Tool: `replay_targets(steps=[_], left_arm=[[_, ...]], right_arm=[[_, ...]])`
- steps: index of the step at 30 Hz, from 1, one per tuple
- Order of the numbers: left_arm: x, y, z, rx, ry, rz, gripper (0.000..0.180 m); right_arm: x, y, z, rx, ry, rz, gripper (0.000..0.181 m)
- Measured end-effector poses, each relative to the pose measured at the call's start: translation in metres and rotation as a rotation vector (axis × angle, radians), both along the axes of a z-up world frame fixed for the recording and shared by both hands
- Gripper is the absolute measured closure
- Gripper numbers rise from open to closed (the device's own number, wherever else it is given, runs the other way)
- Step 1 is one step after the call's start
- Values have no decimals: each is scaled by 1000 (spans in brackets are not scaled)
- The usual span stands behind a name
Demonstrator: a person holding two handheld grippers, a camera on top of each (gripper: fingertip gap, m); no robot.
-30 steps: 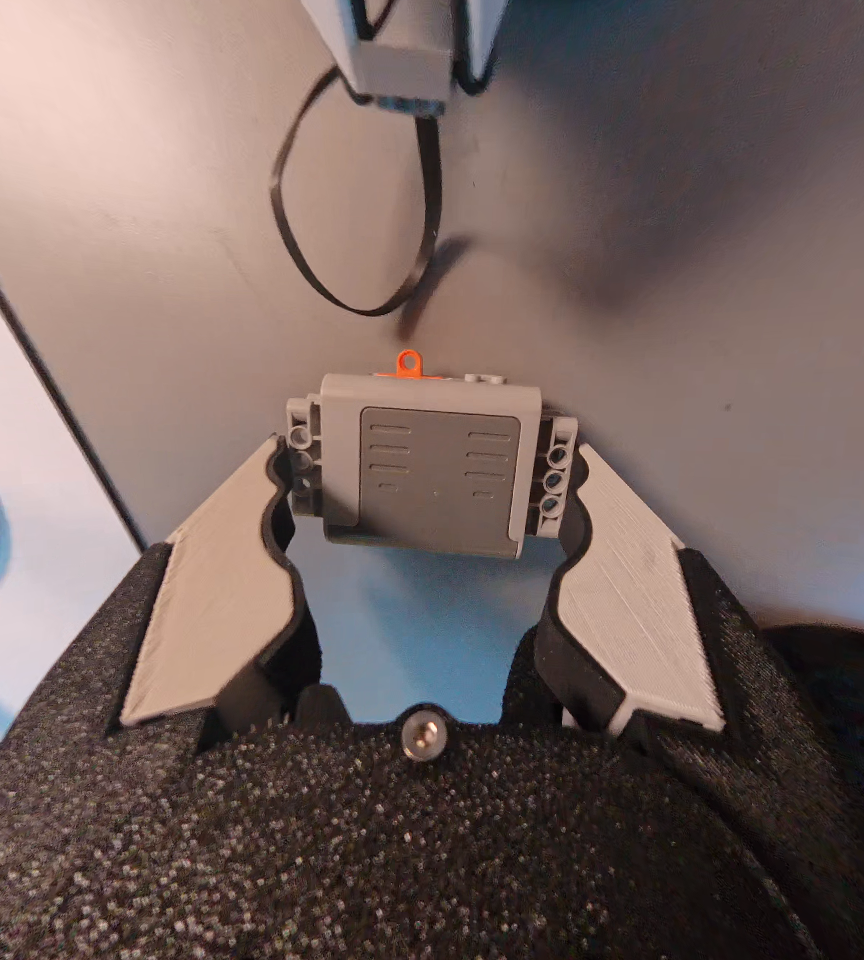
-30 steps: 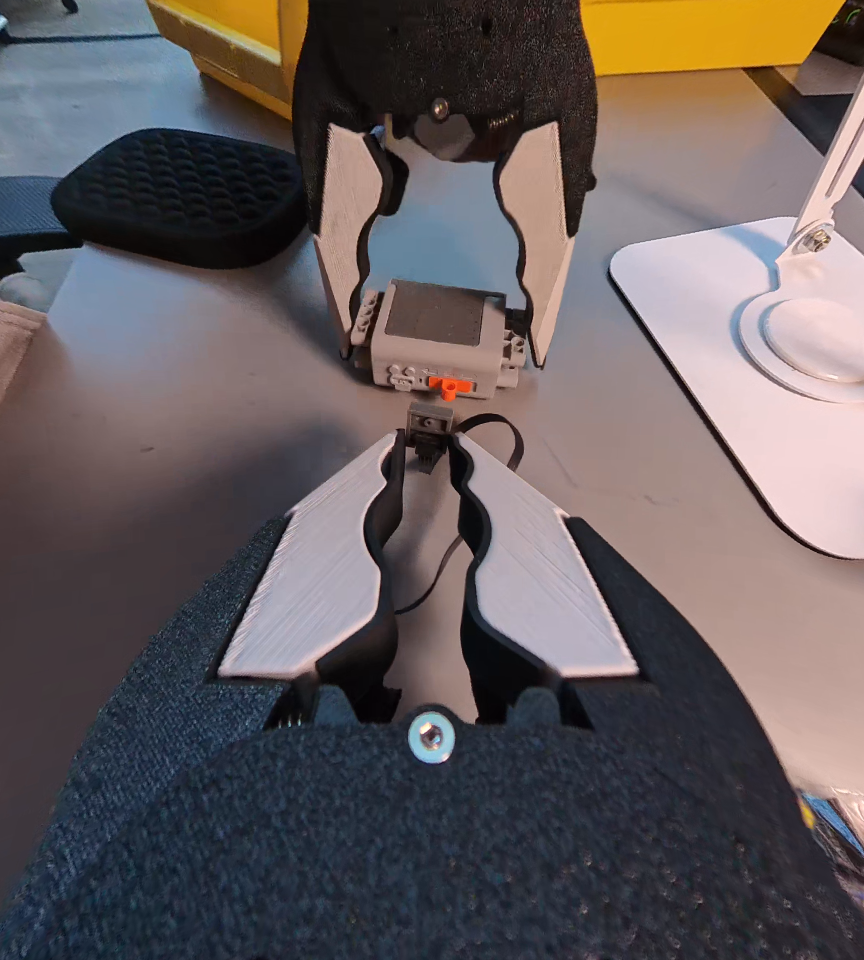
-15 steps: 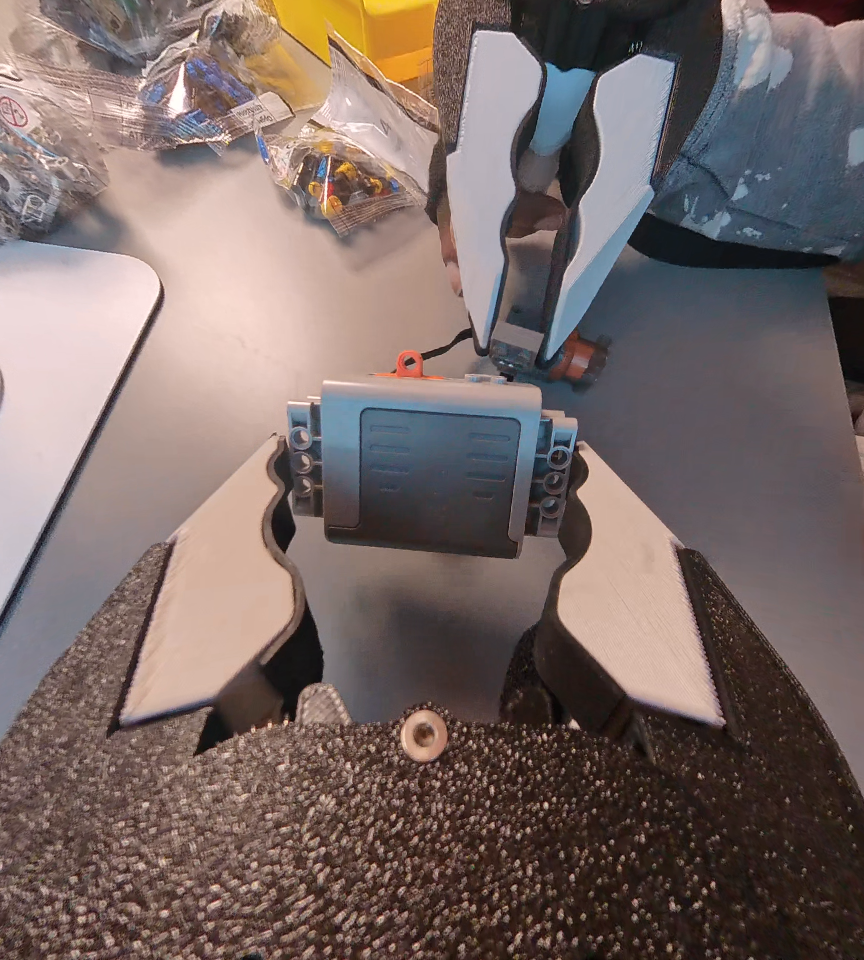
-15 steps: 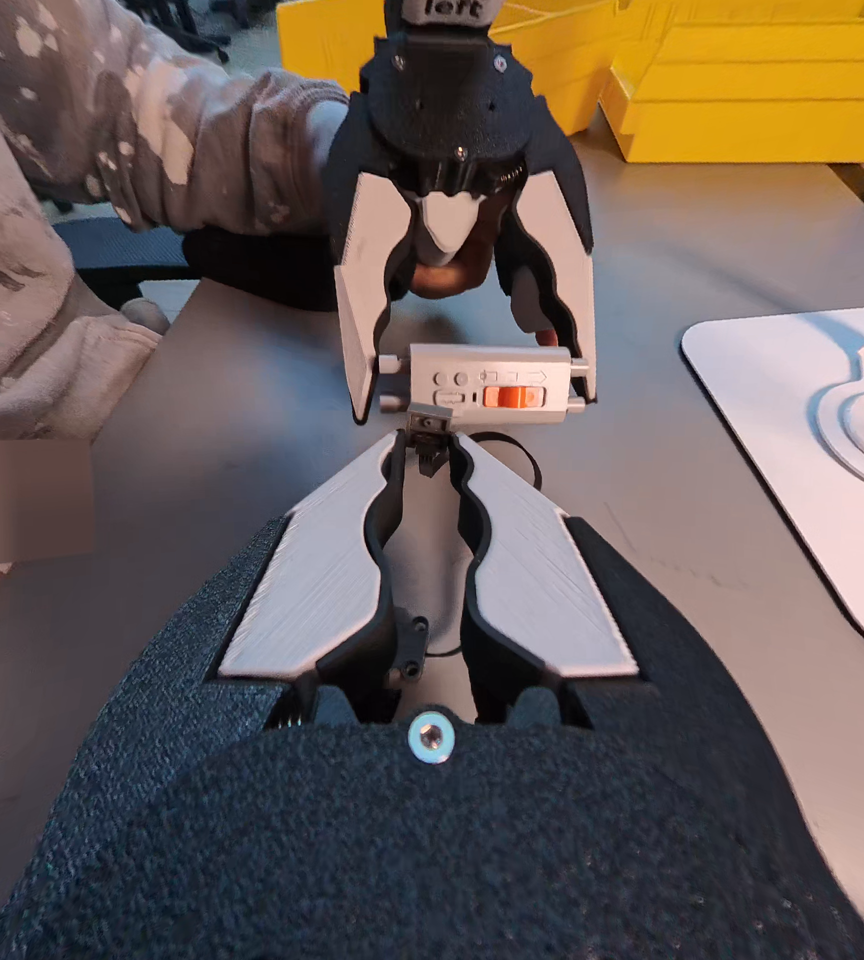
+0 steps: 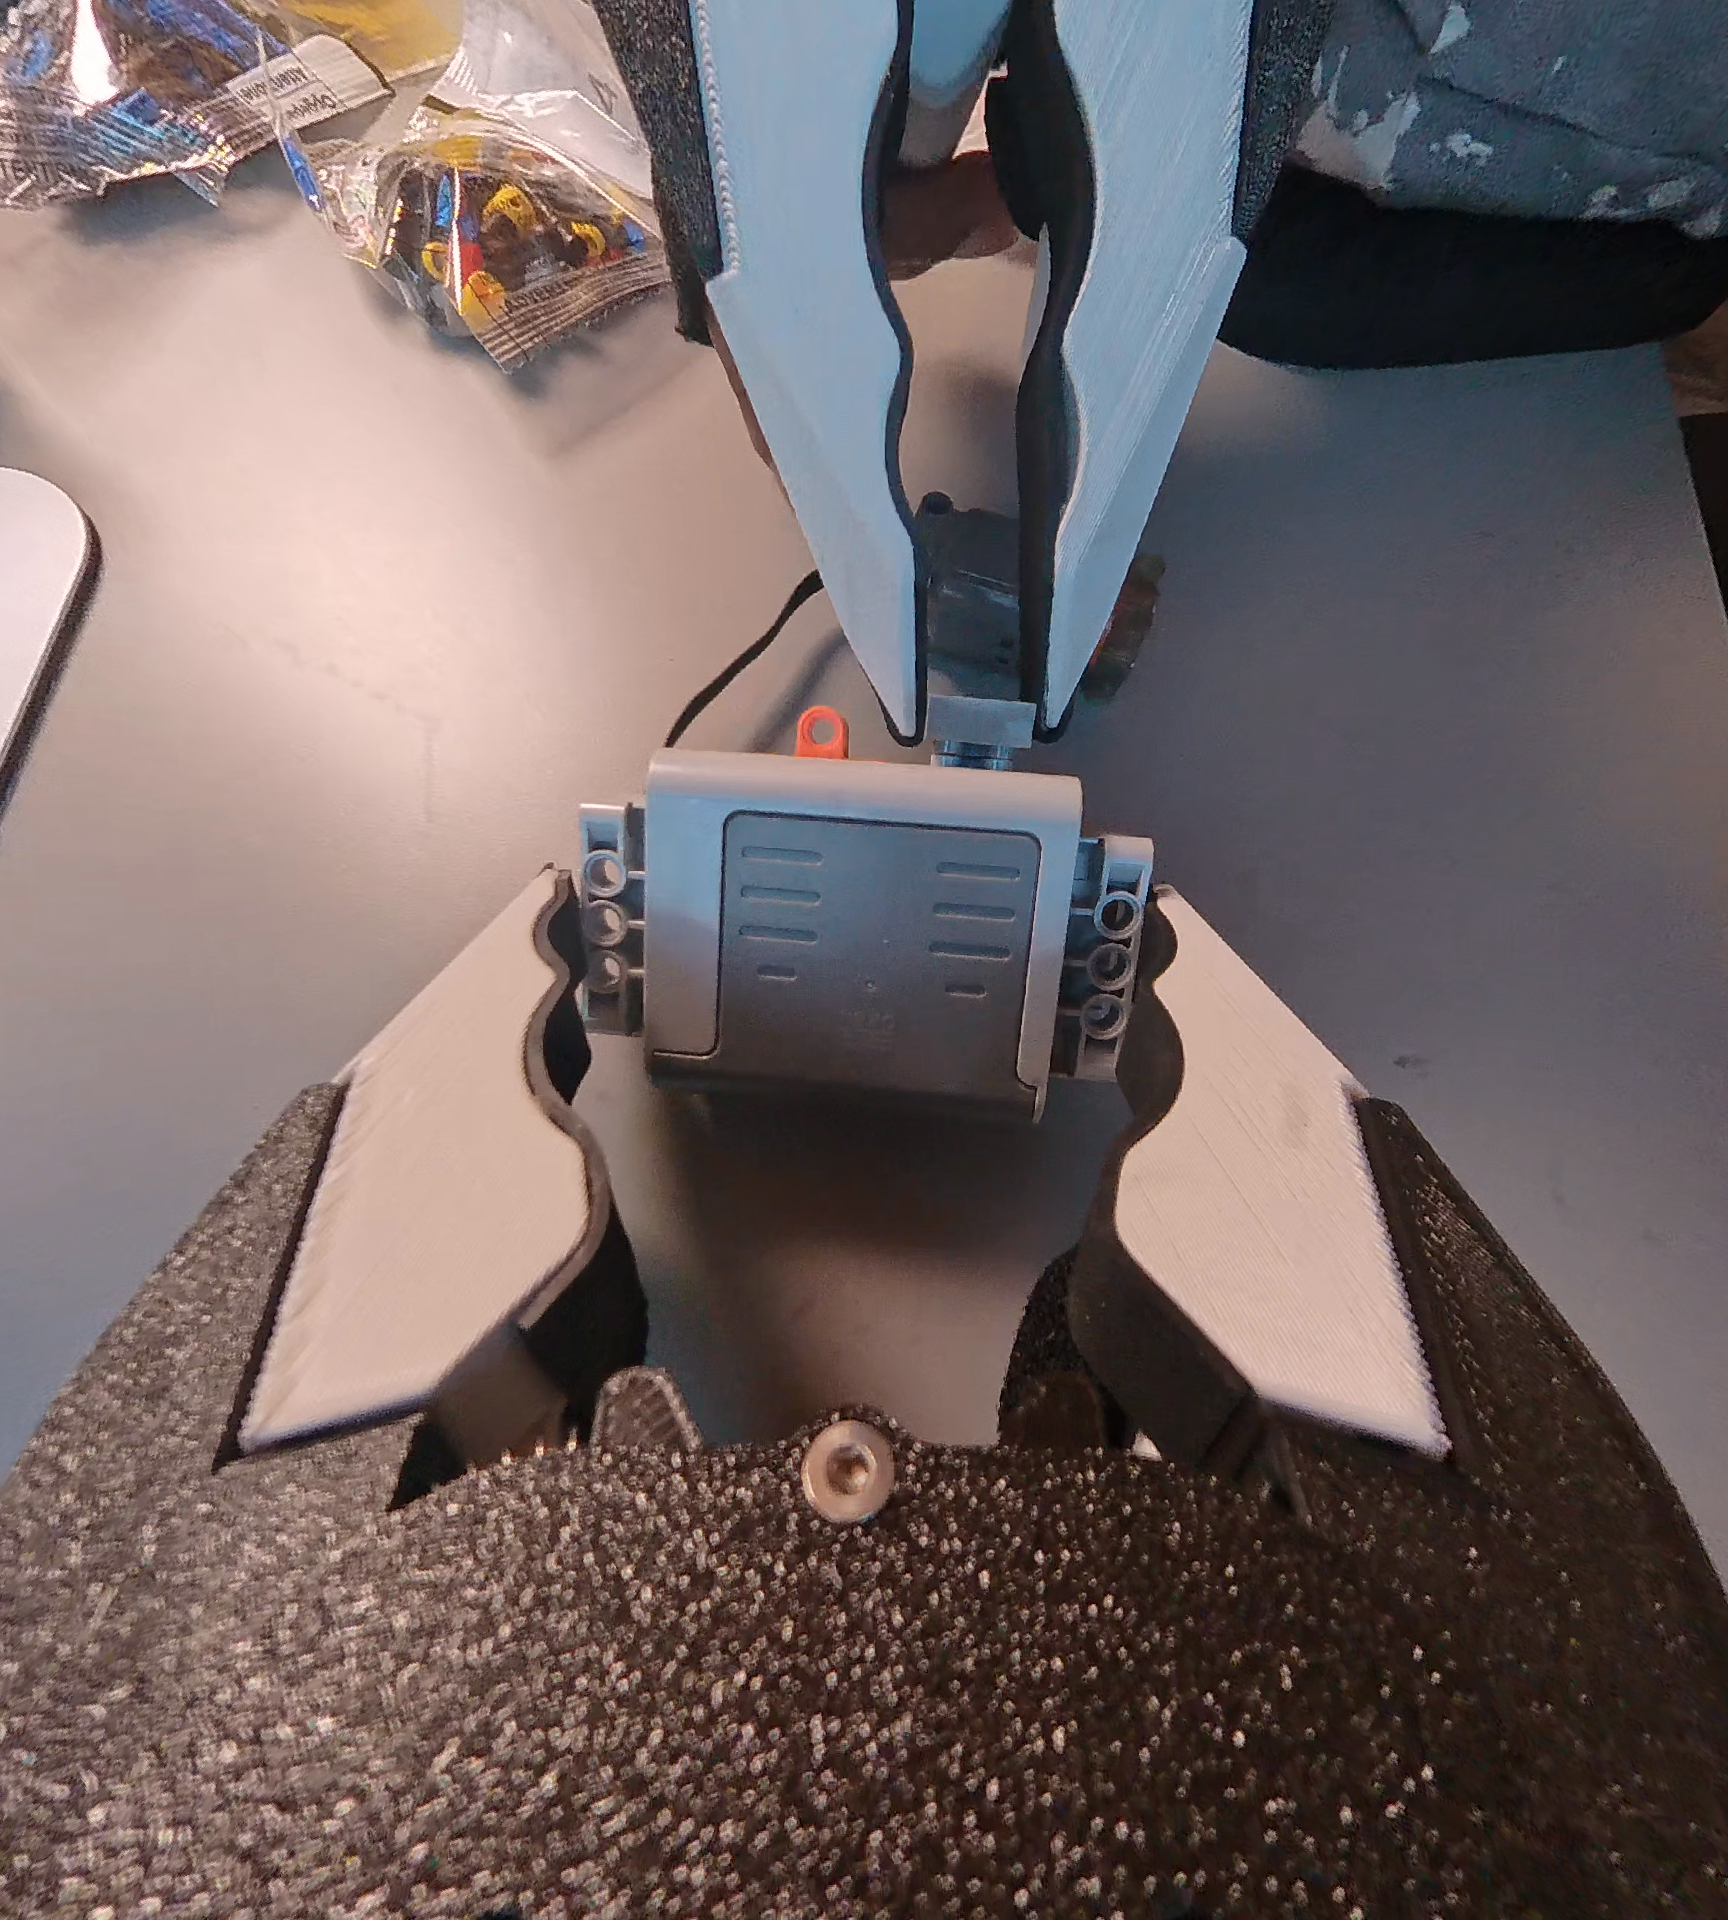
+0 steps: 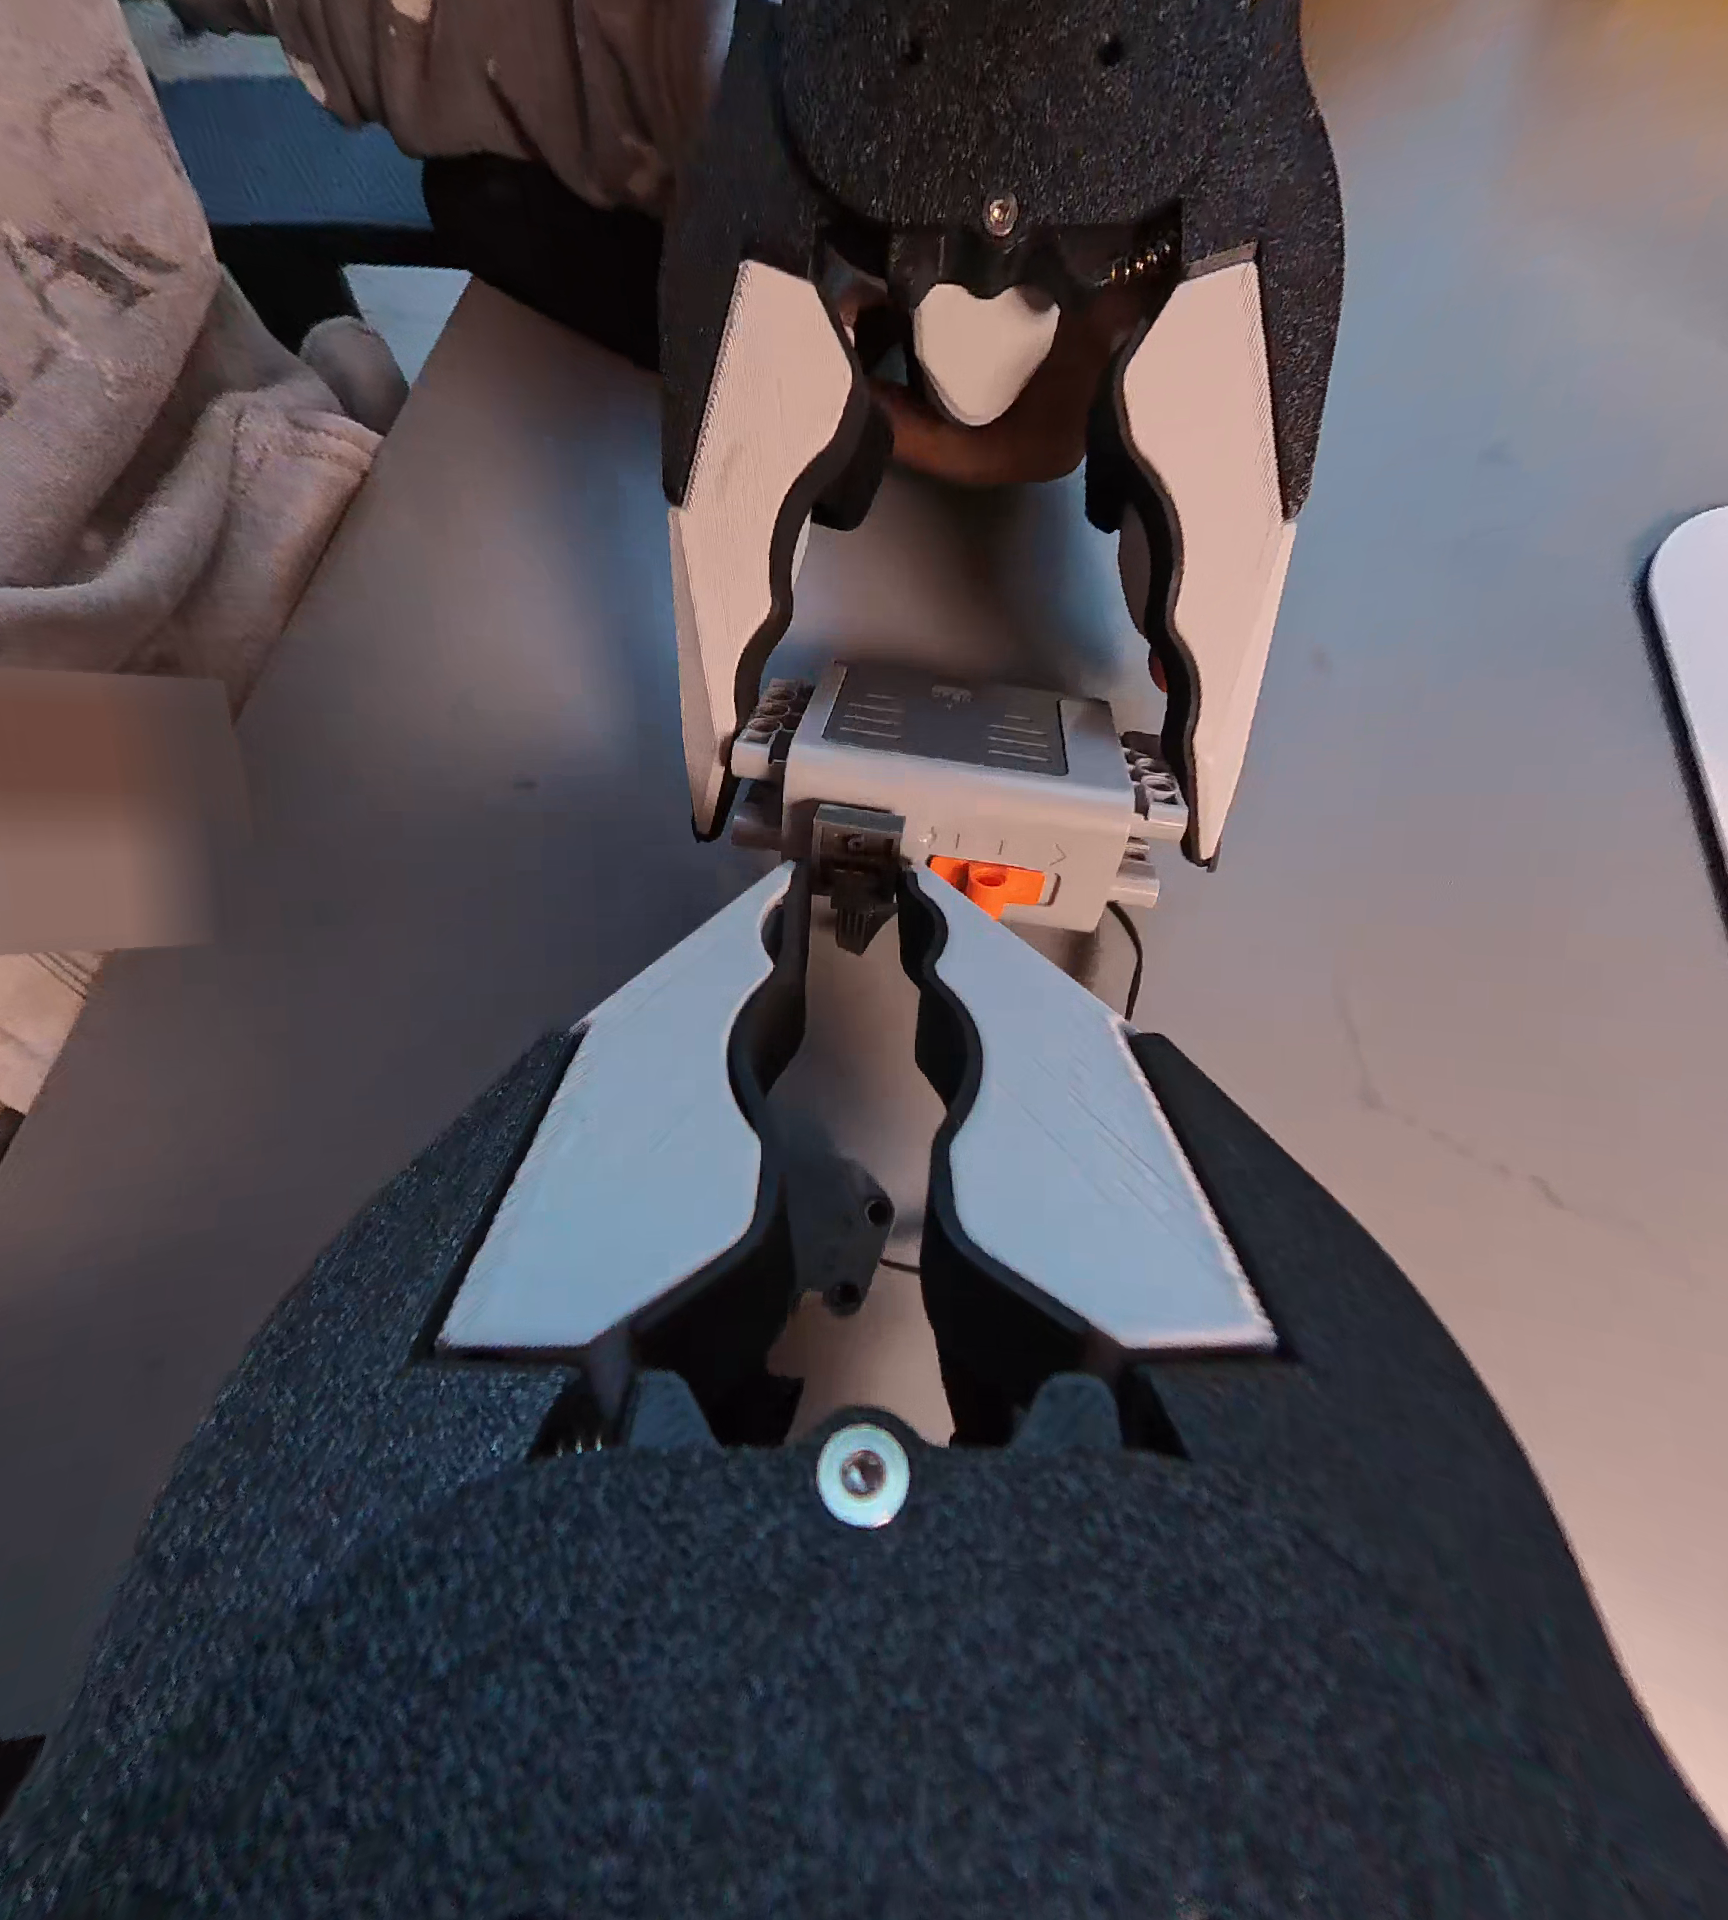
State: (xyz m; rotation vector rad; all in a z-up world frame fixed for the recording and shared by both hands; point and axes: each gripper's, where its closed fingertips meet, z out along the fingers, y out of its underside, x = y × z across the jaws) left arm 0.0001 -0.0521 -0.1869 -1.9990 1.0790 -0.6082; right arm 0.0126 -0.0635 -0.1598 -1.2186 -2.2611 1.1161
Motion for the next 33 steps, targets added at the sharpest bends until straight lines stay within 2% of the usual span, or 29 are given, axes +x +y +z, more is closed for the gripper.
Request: replay_targets(steps=[13, 33], left_arm=[[2, 0, -4, 62, 58, -6, 78], [0, -2, -6, 69, 72, -13, 78]], right_arm=[[7, -1, -13, 19, -68, -25, 165], [4, -1, -22, 49, -18, -77, 165]])
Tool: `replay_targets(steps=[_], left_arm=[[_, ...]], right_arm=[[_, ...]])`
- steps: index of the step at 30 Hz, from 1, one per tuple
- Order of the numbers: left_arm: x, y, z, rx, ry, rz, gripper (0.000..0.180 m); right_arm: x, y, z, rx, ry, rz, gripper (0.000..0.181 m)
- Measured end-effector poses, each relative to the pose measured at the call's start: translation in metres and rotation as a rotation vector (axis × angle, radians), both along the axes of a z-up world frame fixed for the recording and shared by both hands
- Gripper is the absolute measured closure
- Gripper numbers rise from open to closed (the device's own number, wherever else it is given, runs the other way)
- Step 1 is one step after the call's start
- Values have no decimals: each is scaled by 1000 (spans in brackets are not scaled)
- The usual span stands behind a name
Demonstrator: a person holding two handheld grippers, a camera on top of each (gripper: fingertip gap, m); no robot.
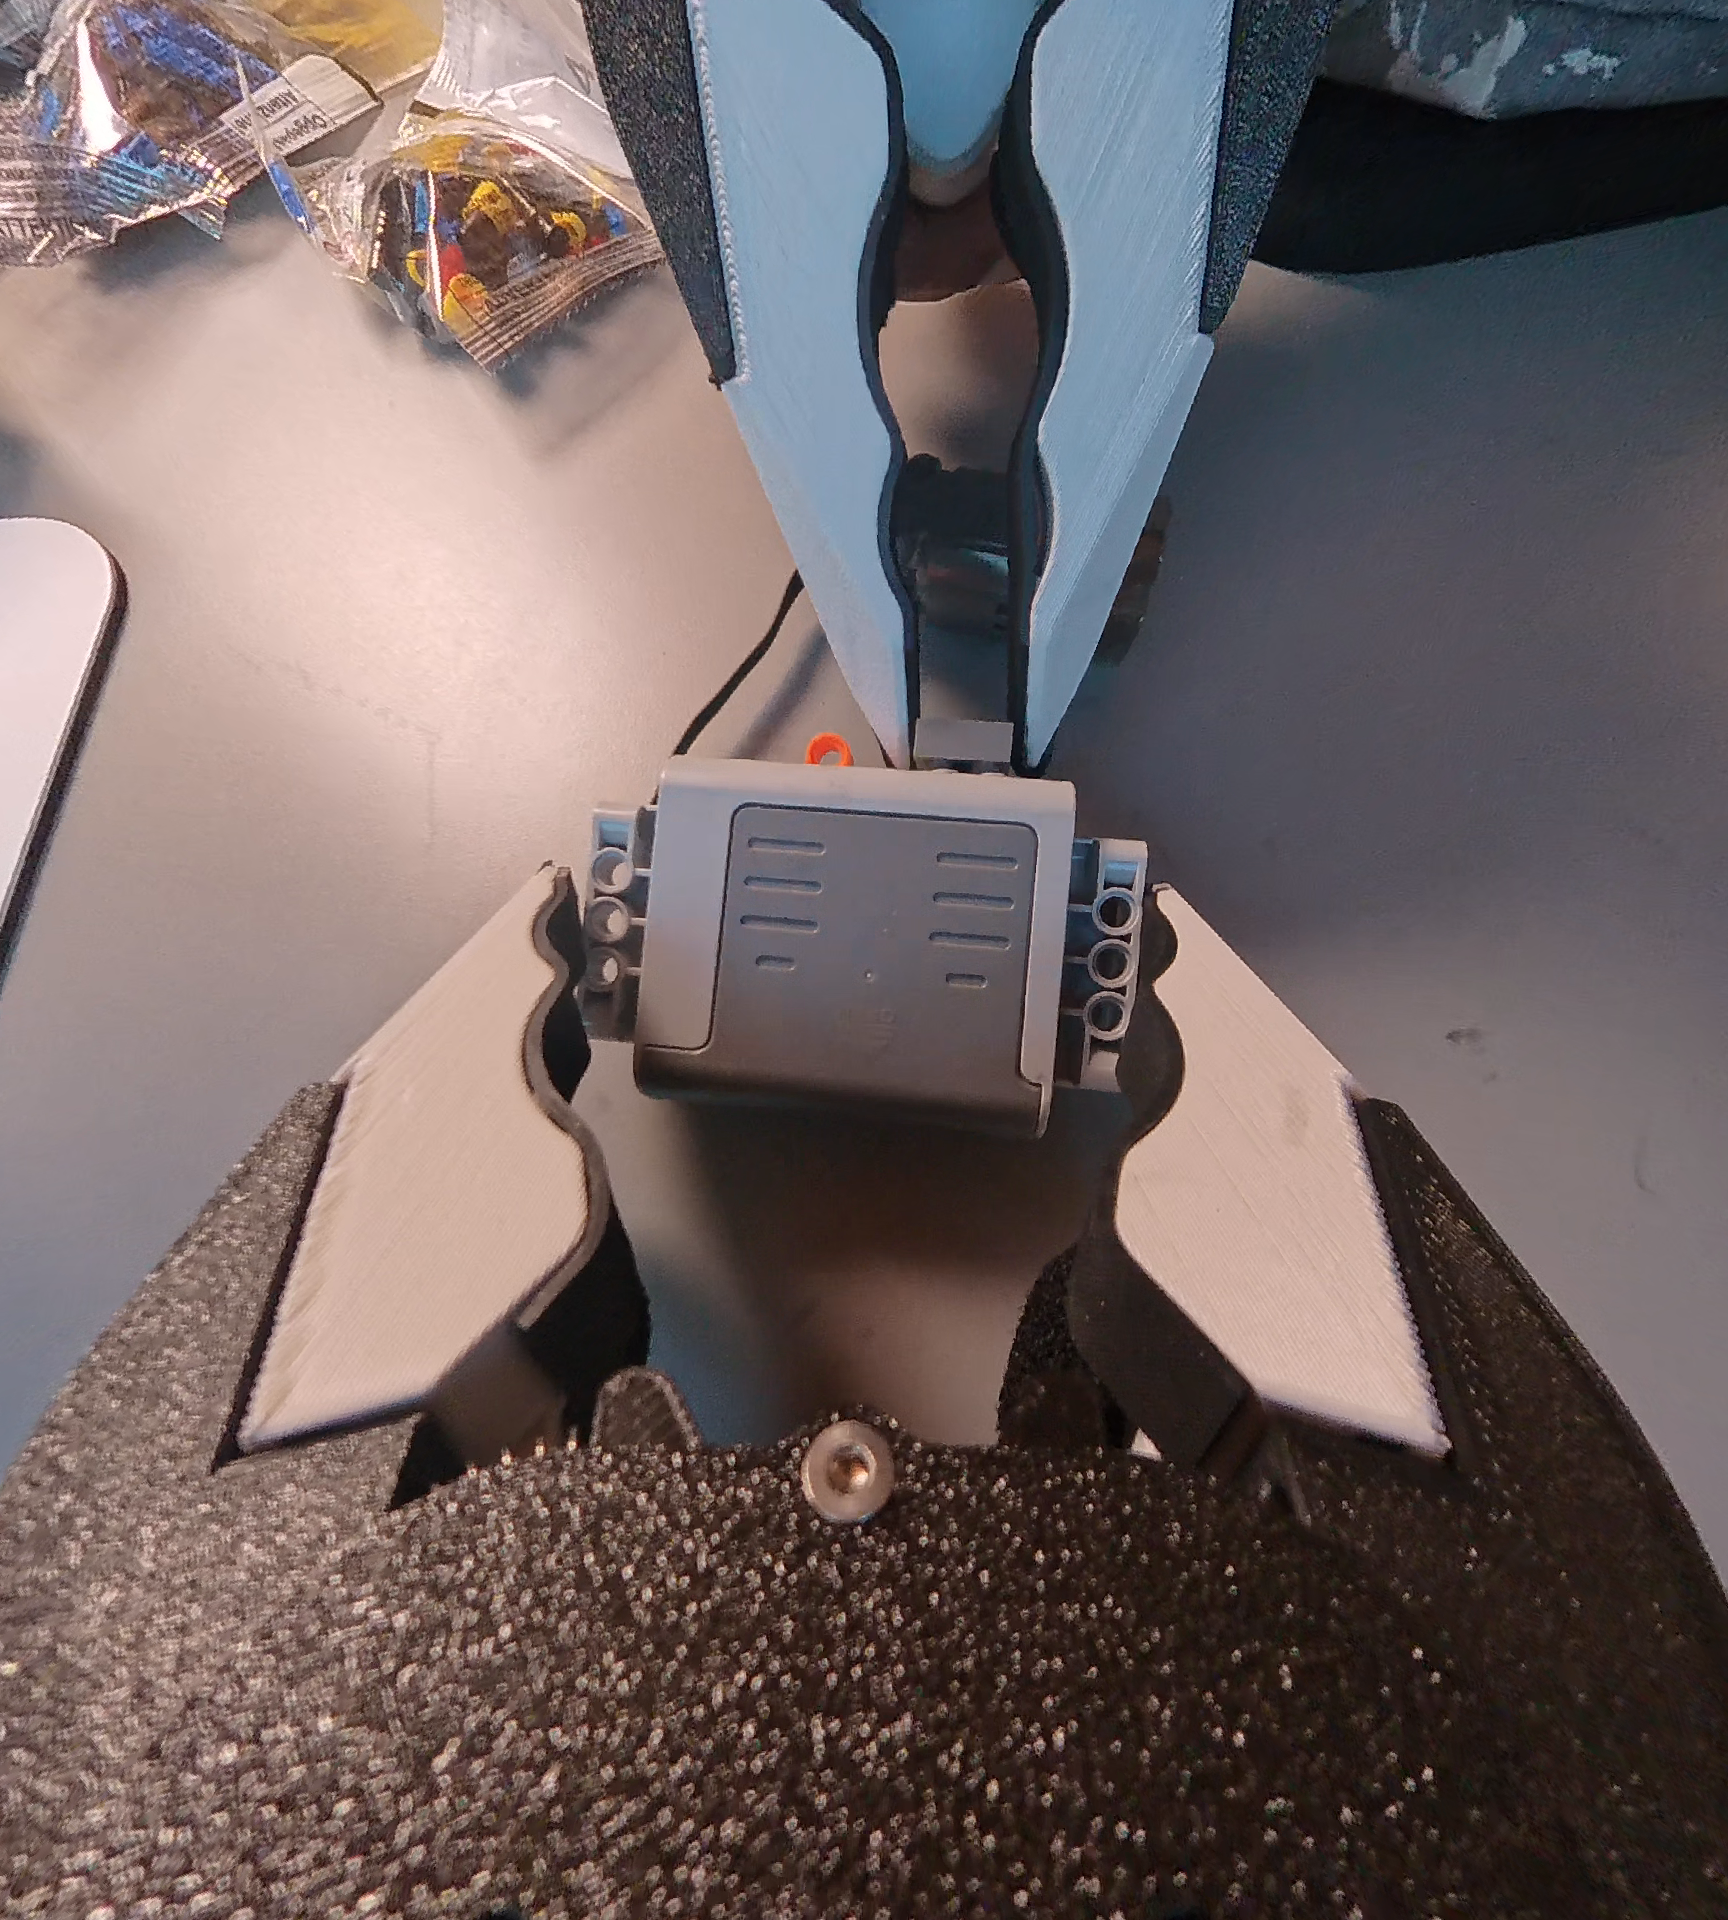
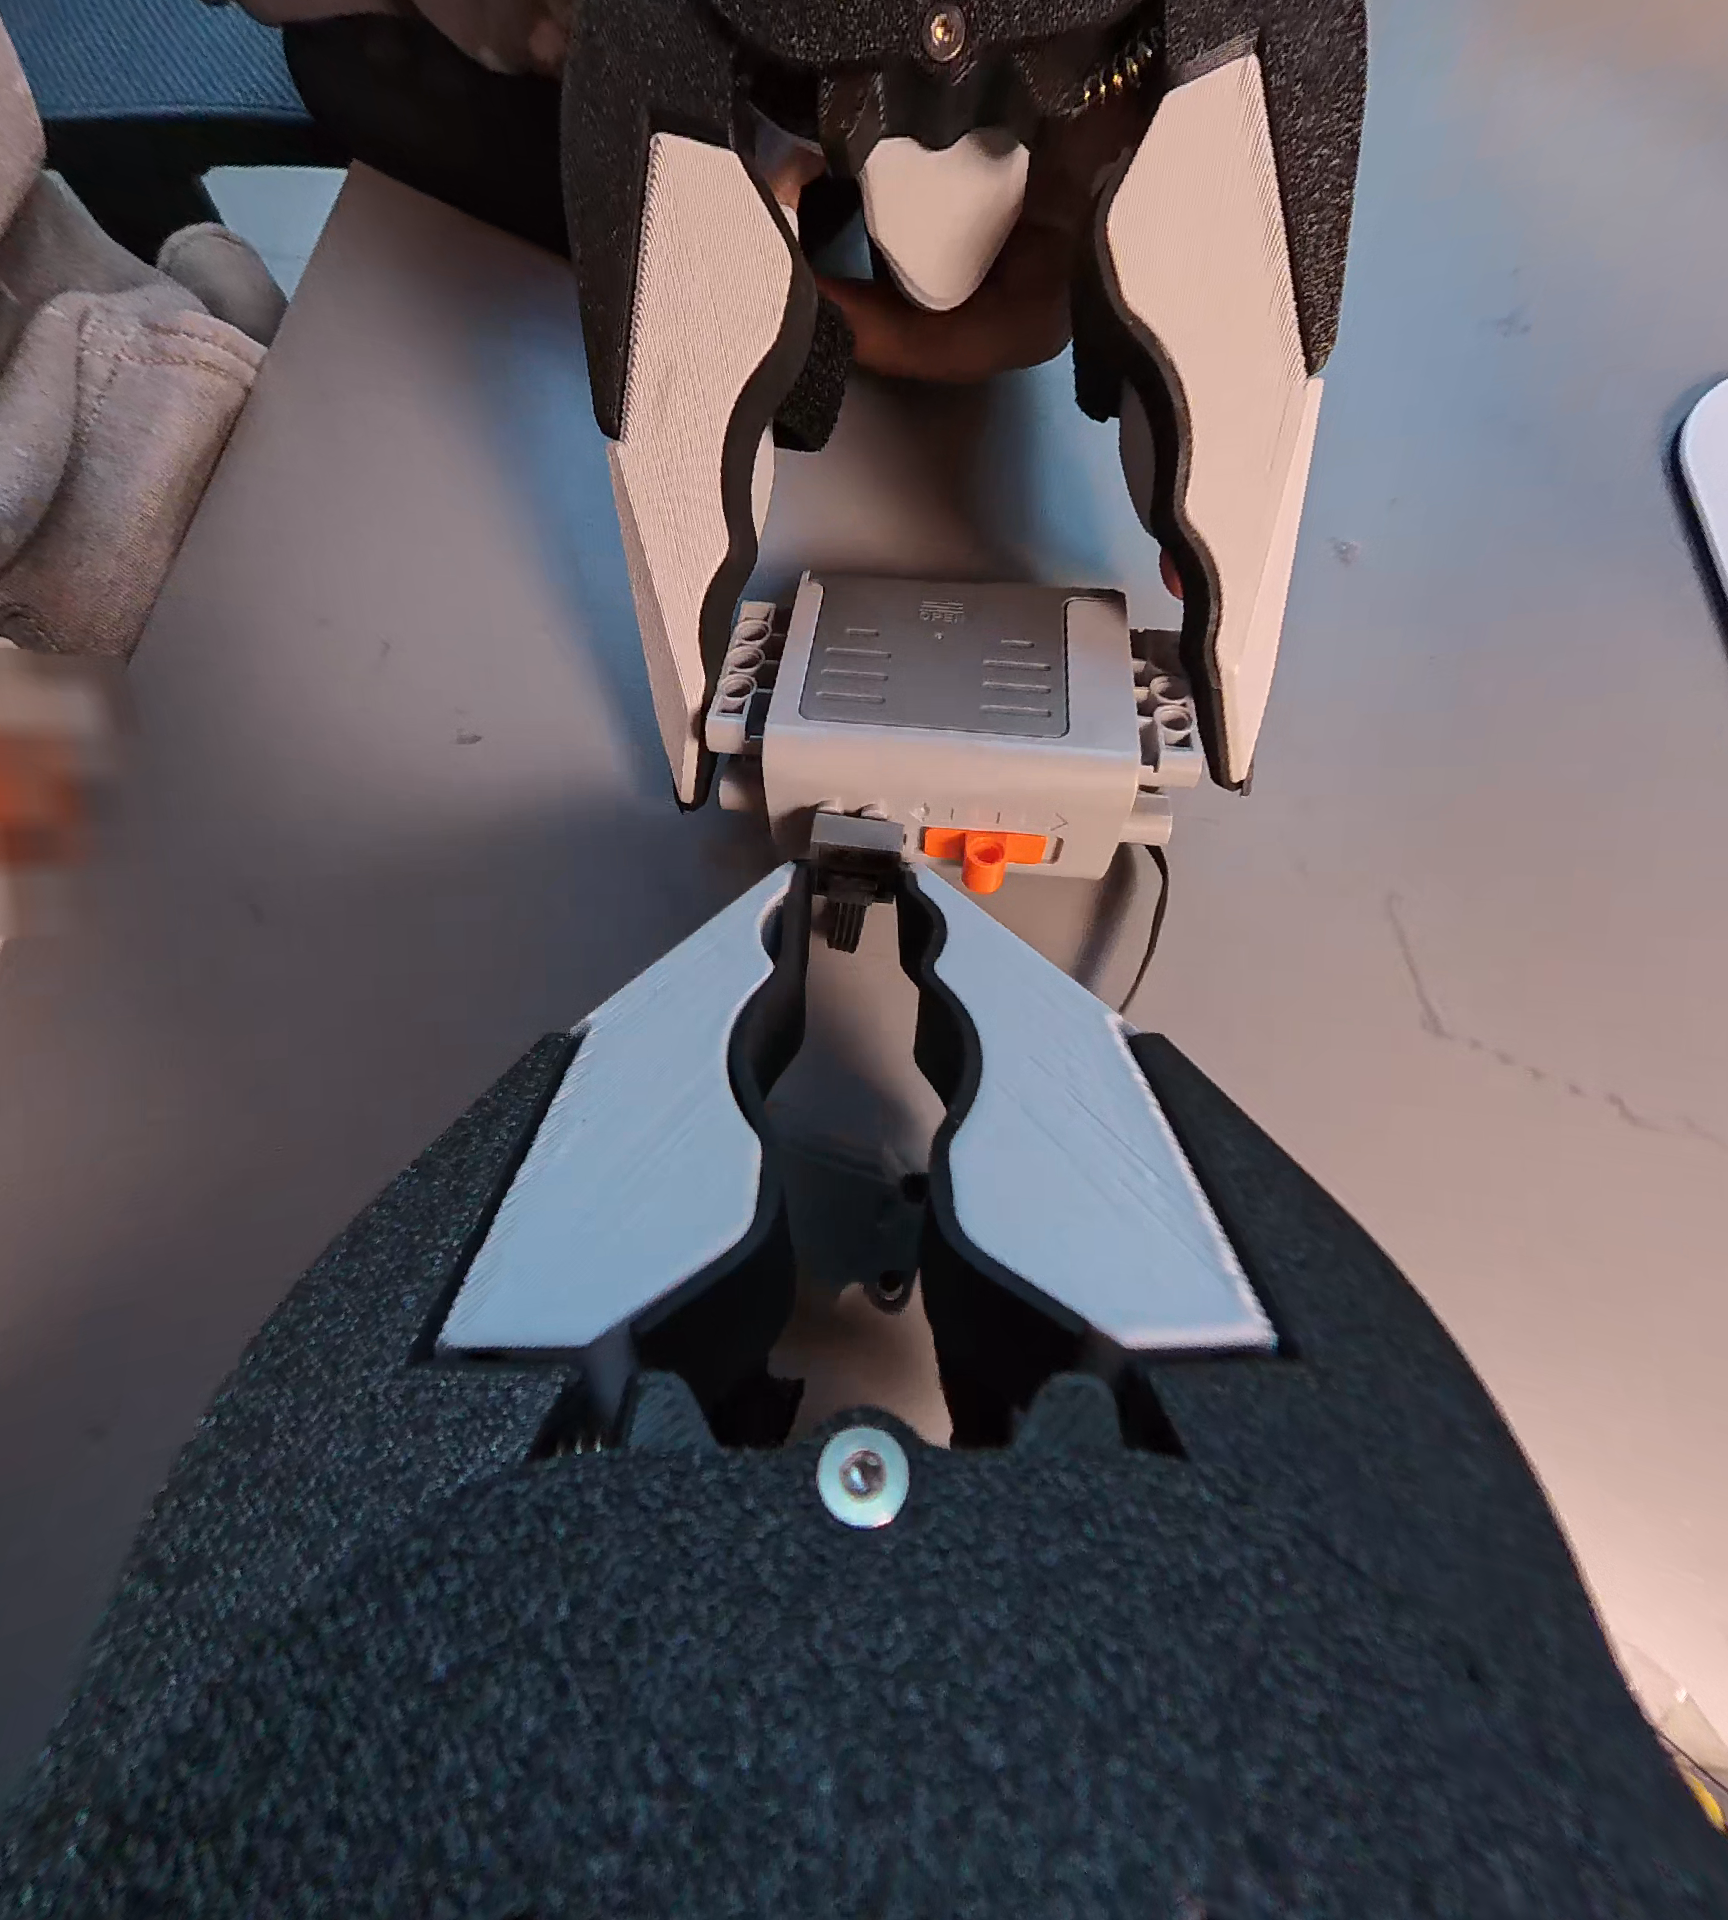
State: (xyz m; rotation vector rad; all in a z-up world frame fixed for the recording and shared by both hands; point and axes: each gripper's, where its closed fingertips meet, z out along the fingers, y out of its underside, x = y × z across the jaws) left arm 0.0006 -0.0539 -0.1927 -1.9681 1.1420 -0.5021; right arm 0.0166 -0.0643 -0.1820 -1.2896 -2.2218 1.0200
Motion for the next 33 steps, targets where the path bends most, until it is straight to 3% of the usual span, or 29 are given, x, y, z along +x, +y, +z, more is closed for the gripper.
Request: replay_targets(steps=[33], left_arm=[[-3, -4, 13, -63, -121, -5, 79]], right_arm=[[-7, -2, 6, -46, 73, -16, 165]])
